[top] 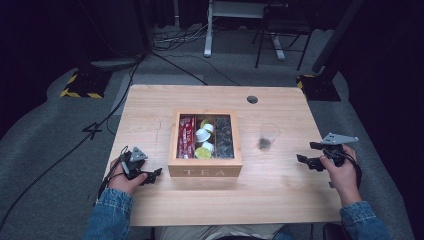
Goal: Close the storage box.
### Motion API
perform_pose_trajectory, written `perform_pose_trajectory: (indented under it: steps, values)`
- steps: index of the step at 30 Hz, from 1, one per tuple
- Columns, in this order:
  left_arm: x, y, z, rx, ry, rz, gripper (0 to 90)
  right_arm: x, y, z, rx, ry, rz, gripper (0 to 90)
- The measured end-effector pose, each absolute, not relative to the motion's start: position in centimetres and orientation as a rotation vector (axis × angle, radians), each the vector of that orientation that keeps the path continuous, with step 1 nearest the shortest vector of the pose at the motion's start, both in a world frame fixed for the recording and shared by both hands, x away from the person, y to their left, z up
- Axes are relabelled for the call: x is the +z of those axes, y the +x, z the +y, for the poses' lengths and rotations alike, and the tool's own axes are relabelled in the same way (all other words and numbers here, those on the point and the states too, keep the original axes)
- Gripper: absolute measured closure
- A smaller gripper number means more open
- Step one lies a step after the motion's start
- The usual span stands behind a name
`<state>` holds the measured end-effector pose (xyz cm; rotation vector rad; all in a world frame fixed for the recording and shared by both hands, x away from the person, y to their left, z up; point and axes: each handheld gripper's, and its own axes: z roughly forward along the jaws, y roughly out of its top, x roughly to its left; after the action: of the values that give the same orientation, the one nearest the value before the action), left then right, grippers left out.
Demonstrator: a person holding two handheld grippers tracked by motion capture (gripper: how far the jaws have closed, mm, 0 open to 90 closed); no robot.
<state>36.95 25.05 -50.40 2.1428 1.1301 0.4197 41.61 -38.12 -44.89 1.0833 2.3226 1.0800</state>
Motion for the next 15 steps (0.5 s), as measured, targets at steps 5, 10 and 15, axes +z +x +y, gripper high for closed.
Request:
perform_pose_trajectory:
  steps: [5,10,15]
  values:
    - [-50.4,37.0,25.0,0.417,2.144,1.131,15.5,-47.3,41.3,-38.3,1.006,1.12,2.345,16.5]
    - [-50.4,37.0,25.0,0.417,2.143,1.132,15.4,-48.4,41.2,-38.3,1.003,1.137,2.35,16.3]
    - [-50.4,37.0,25.0,0.417,2.143,1.131,15.4,-49.2,41.2,-38.0,0.987,1.137,2.368,16.2]
